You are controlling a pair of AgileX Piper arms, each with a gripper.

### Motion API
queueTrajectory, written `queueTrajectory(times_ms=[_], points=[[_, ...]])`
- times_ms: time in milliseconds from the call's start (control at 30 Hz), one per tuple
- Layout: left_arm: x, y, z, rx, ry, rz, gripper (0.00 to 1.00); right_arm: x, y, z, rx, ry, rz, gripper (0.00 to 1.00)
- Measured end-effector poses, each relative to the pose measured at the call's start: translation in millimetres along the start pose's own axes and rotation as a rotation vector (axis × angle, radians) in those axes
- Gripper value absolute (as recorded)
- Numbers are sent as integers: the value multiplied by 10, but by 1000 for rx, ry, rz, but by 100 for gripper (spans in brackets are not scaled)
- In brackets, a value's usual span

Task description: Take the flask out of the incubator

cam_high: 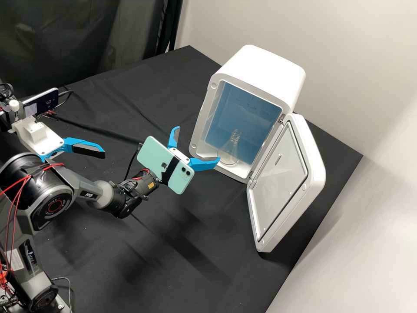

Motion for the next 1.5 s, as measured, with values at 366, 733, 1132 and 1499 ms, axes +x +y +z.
queueTrajectory(times_ms=[366,733,1132,1499], points=[[0,0,0,0,0,0,100,0,0,0,0,0,0,100],[23,-174,-187,-15,51,-48,100,0,0,0,0,0,0,100],[50,-439,-488,-44,131,-125,100,0,0,0,0,0,0,100],[-88,-324,-957,-63,207,-105,100,0,0,0,0,0,0,100]])
